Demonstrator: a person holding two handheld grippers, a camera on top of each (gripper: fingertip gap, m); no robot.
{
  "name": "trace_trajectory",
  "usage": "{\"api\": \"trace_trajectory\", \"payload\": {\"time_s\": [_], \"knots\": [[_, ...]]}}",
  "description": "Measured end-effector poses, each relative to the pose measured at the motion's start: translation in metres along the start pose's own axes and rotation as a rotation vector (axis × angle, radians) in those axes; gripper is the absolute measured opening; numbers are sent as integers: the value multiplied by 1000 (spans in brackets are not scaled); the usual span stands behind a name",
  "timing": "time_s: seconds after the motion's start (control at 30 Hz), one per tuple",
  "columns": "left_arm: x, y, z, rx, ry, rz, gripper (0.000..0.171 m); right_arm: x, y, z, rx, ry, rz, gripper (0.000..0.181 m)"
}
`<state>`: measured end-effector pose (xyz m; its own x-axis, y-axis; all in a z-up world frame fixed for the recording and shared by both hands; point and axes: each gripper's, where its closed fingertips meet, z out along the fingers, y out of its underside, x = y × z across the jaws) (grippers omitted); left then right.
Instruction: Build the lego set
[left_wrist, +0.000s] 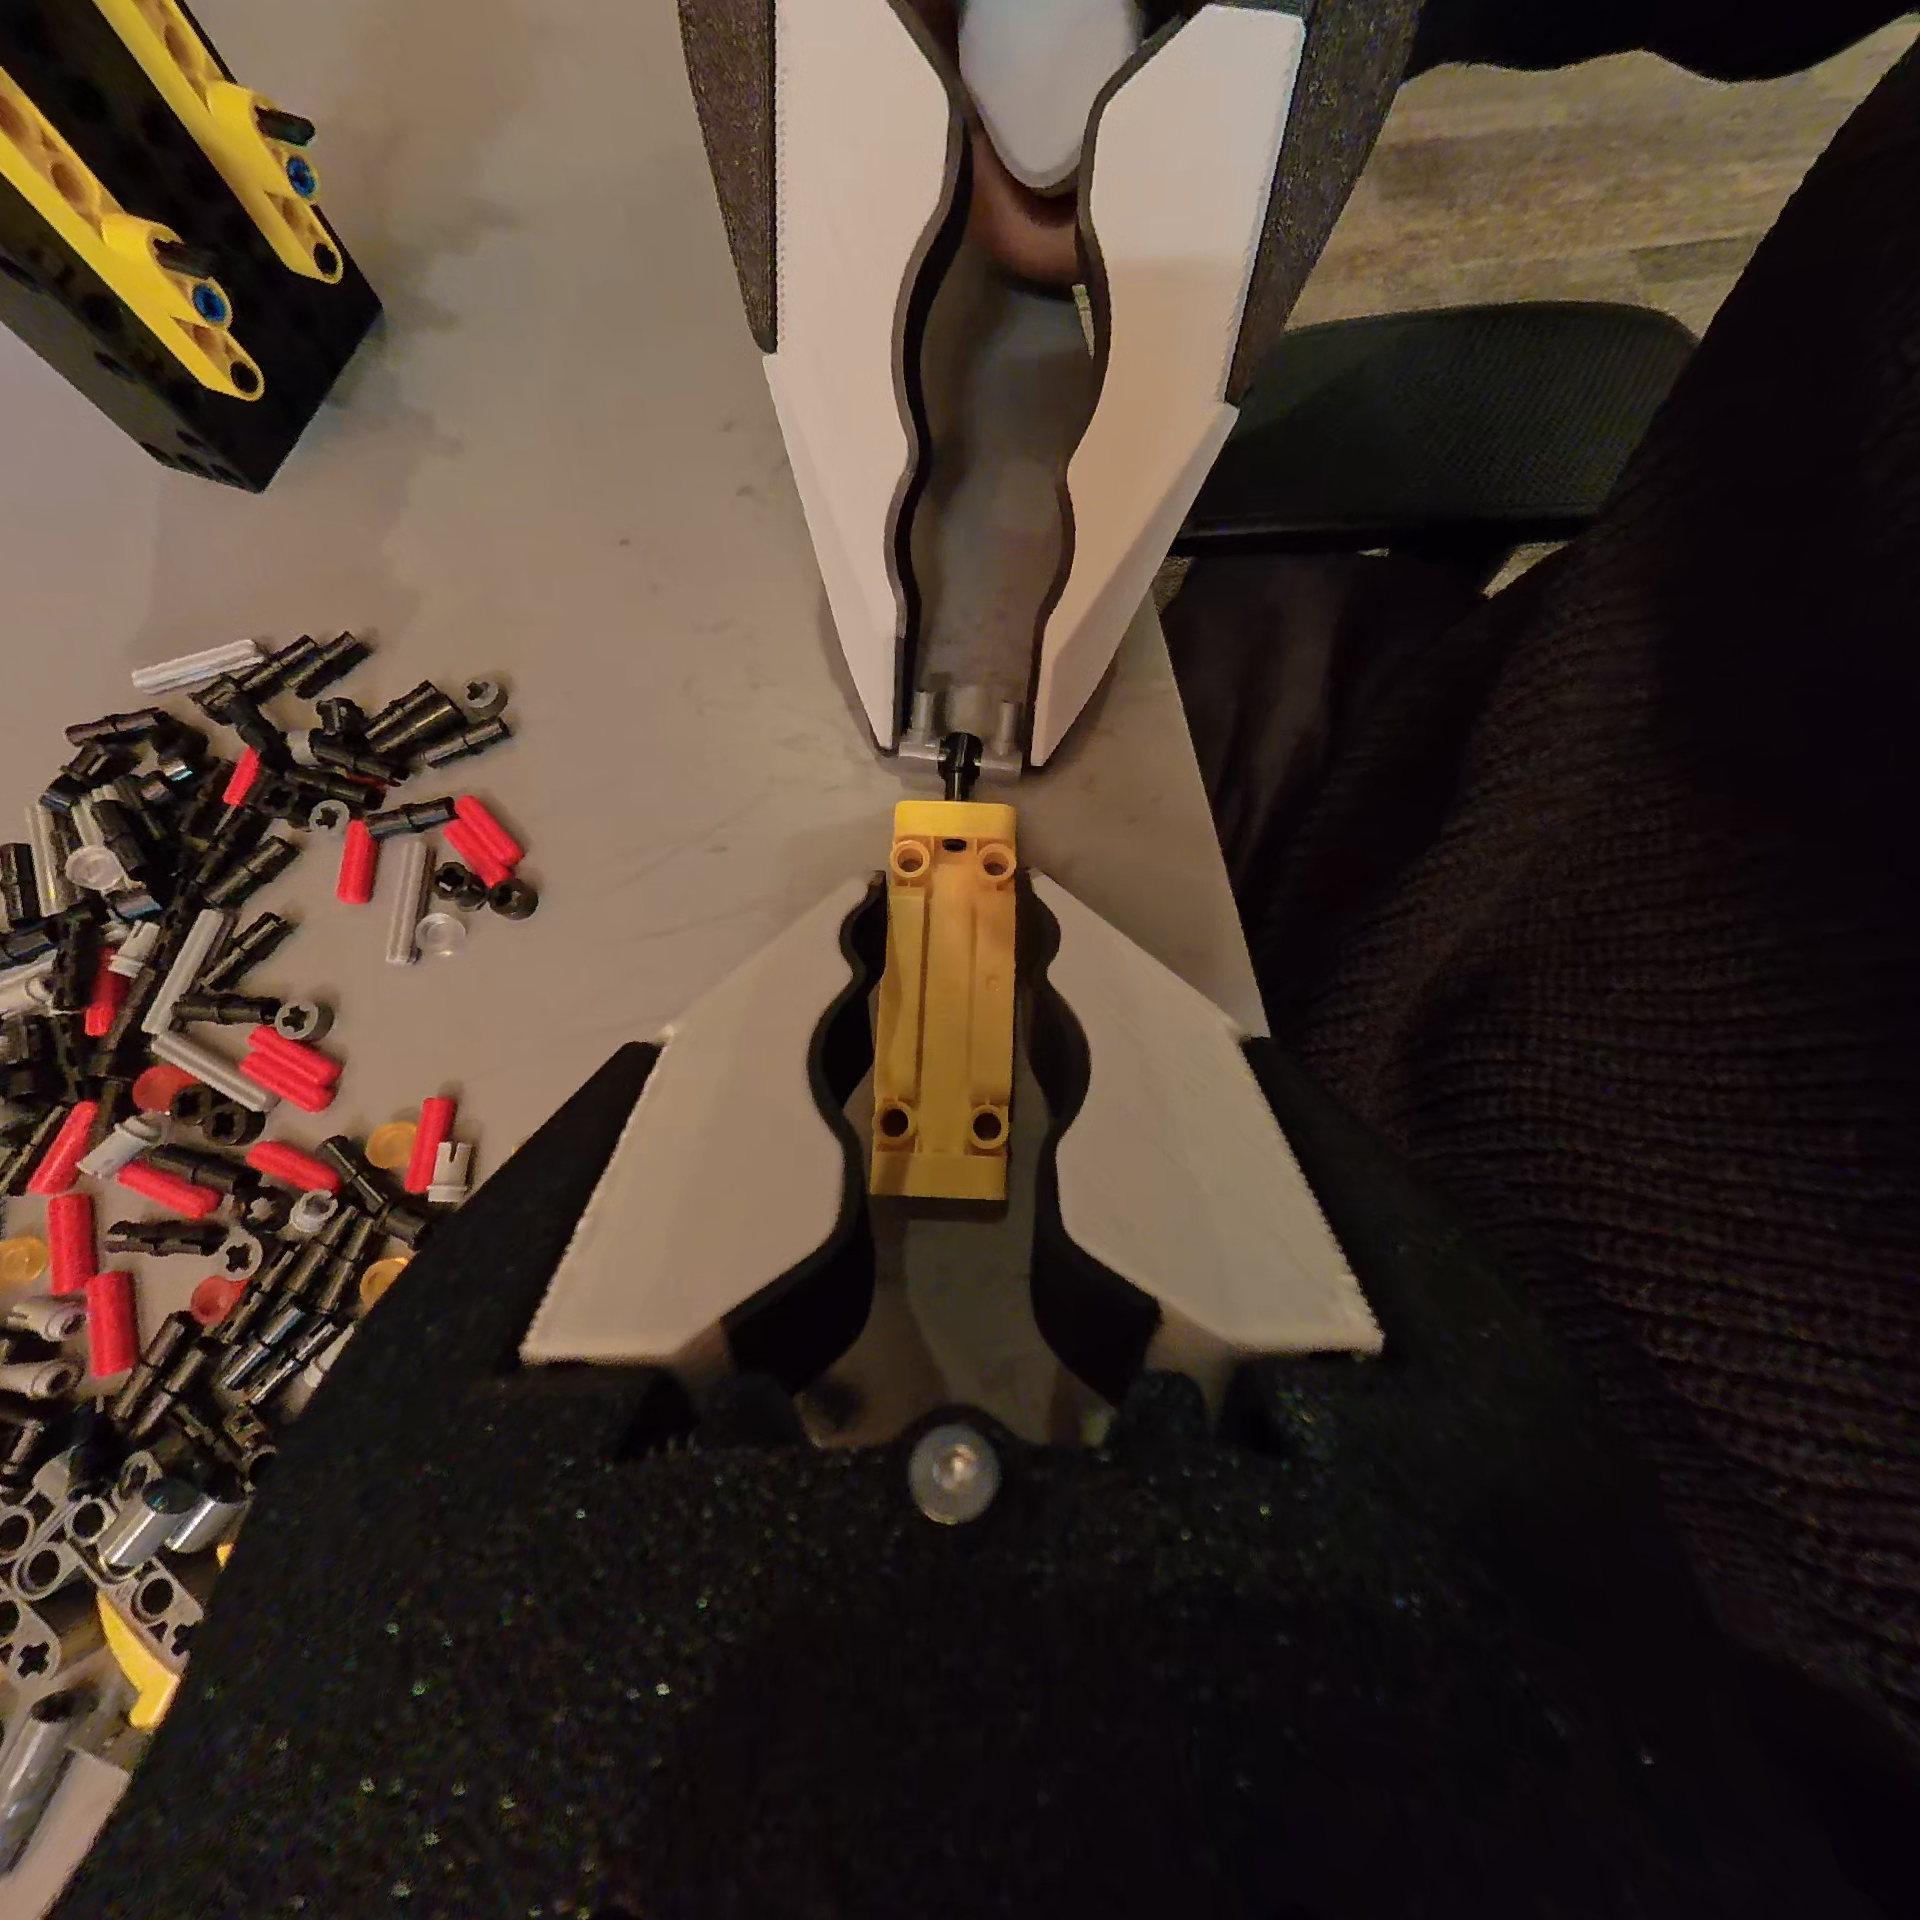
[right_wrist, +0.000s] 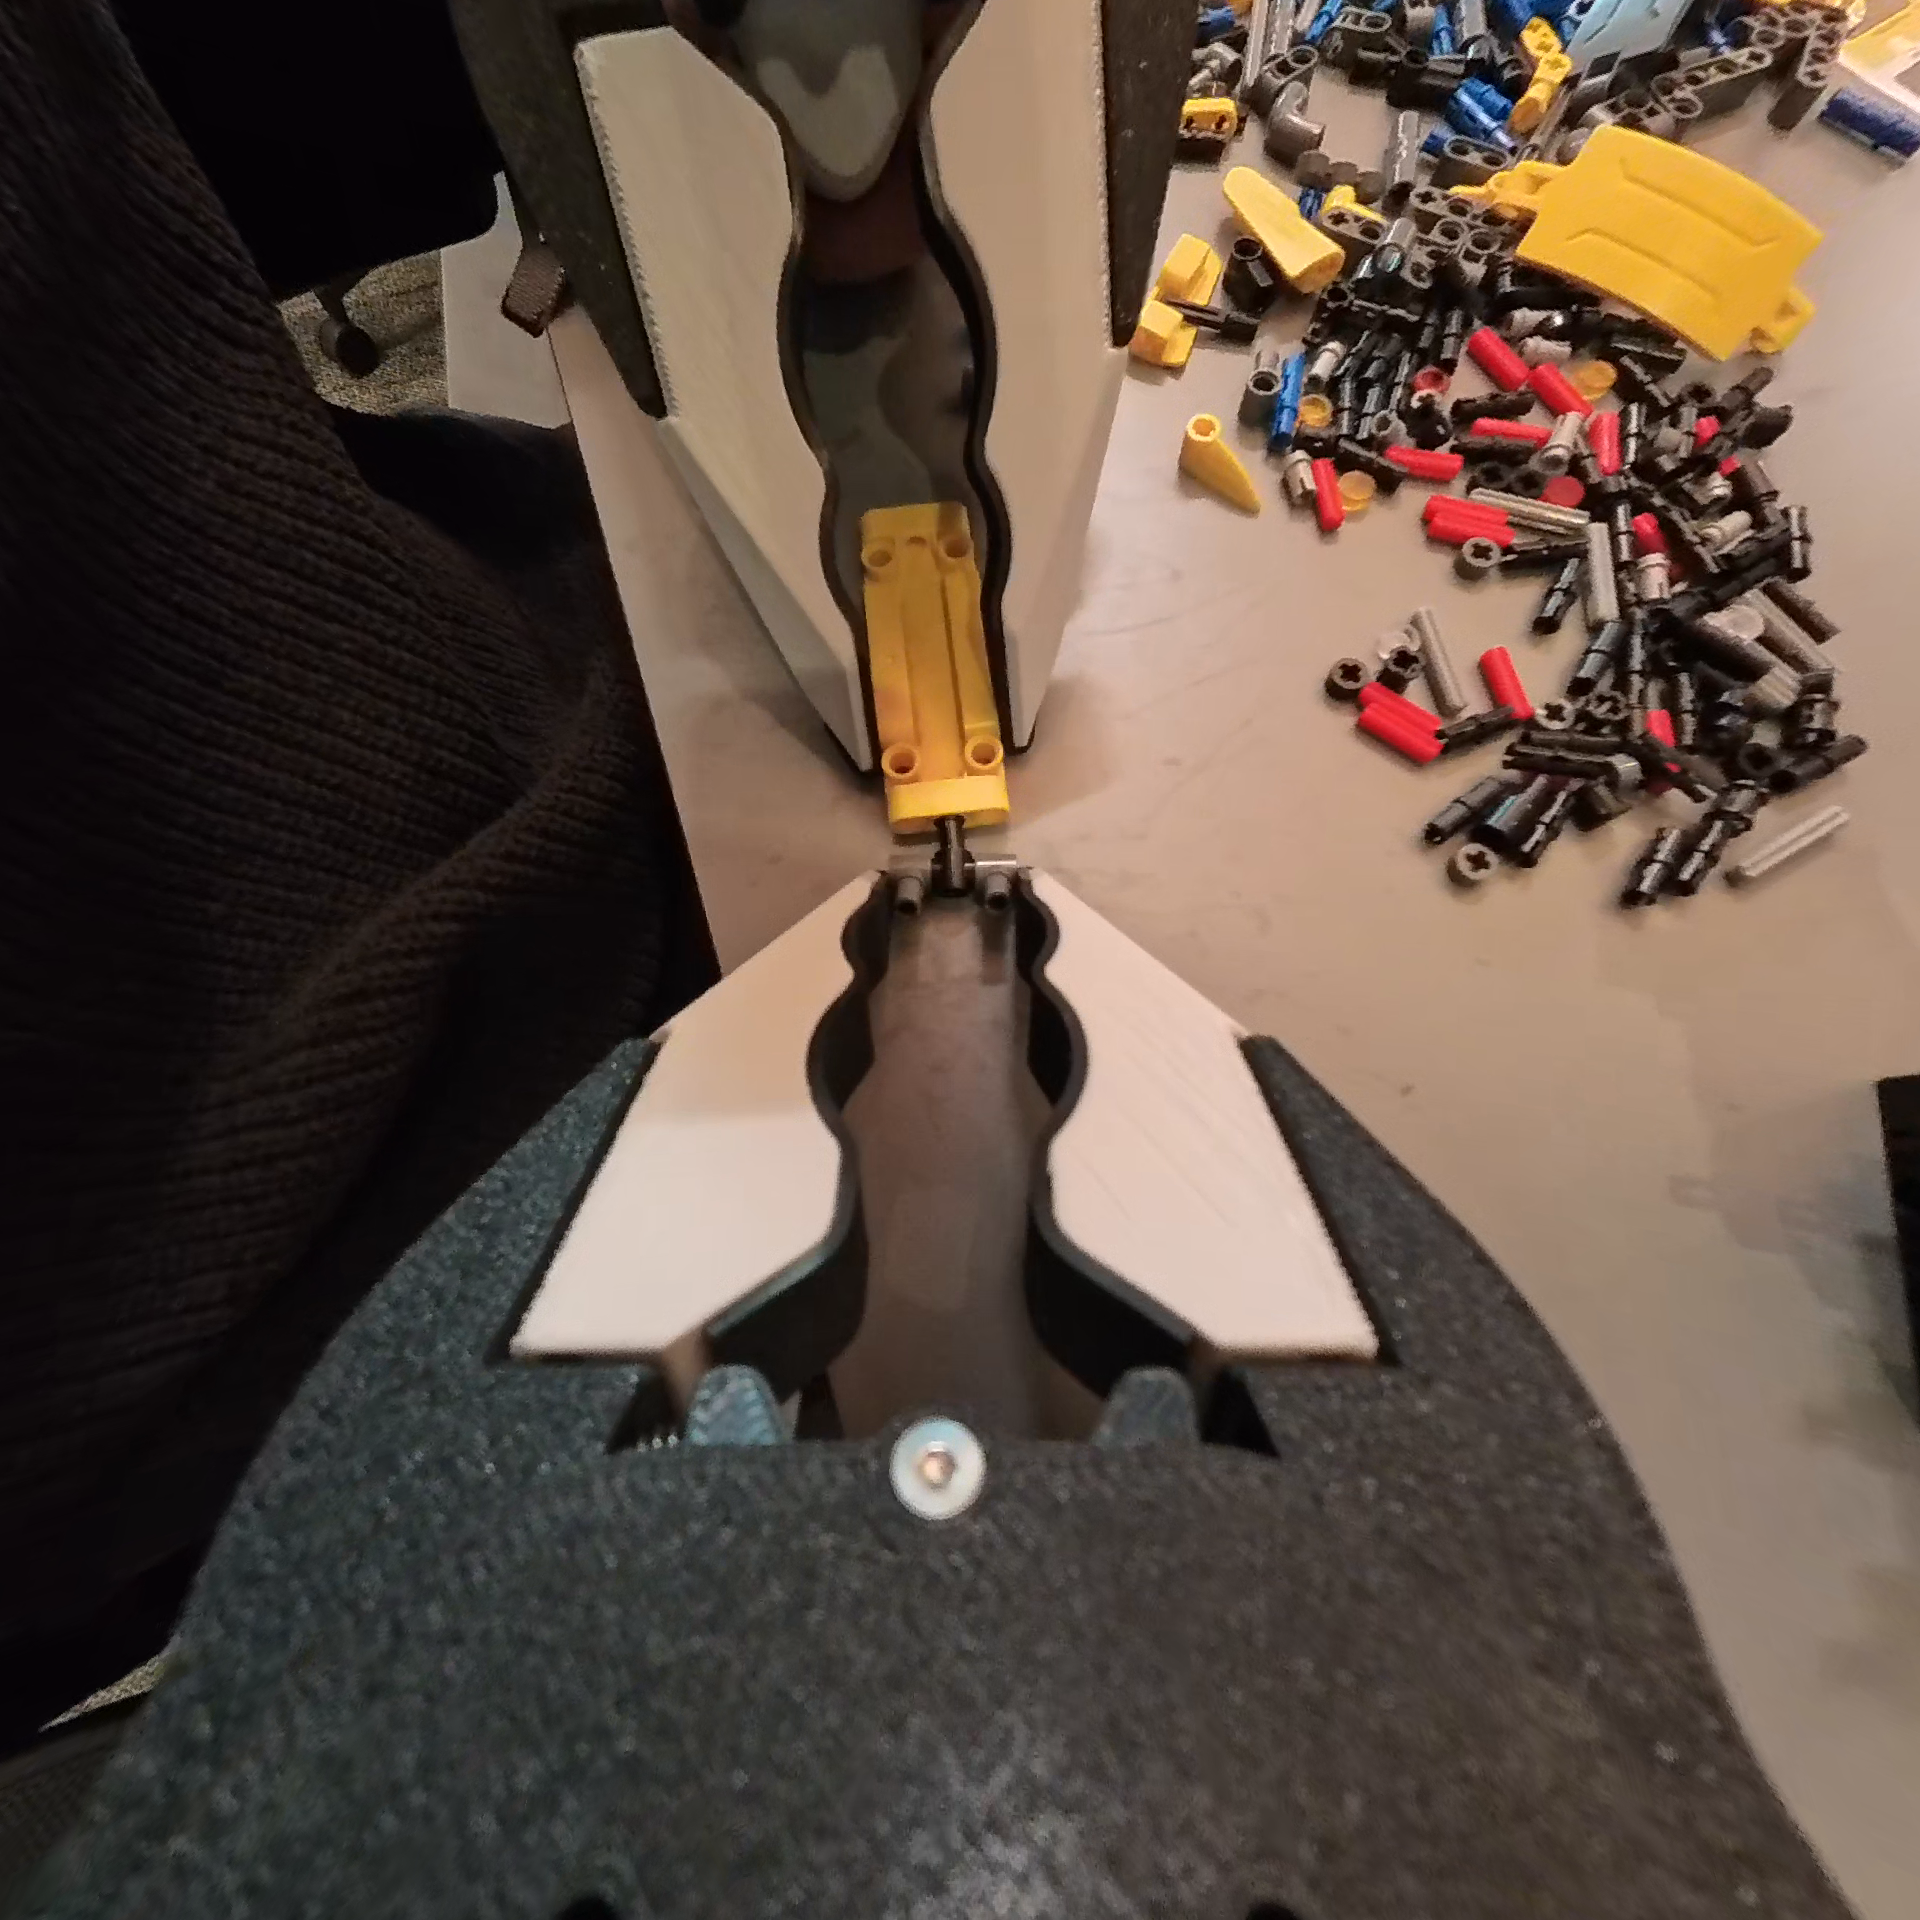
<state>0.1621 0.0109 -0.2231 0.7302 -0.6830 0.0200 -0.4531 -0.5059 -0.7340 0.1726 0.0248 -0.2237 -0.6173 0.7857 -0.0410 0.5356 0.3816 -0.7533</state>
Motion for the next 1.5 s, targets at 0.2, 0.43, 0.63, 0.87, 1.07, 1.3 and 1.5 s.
{"api": "trace_trajectory", "payload": {"time_s": [0.2, 0.43, 0.63, 0.87, 1.07, 1.3, 1.5], "knots": [[1, 0, 0, -2, 10, 23, 23, -2, 0, 0, -5, -20, -7, 24], [1, 0, 0, -59, 19, 68, 23, -2, 0, 0, -38, -44, -59, 23], [1, 1, -1, -110, 35, 87, 23, -2, 0, 0, -74, -43, -82, 23], [1, 2, 0, -154, 34, 107, 23, -3, 0, 1, -96, -36, -68, 23], [1, 1, 0, -124, 41, 88, 22, -2, 0, 1, -65, -46, -32, 23], [1, 0, 0, -74, 28, 48, 22, -2, 0, 0, -33, -69, 48, 23], [3, -4, 5, -57, 19, 56, 22, -3, 0, 0, 2, -64, 66, 23]]}}
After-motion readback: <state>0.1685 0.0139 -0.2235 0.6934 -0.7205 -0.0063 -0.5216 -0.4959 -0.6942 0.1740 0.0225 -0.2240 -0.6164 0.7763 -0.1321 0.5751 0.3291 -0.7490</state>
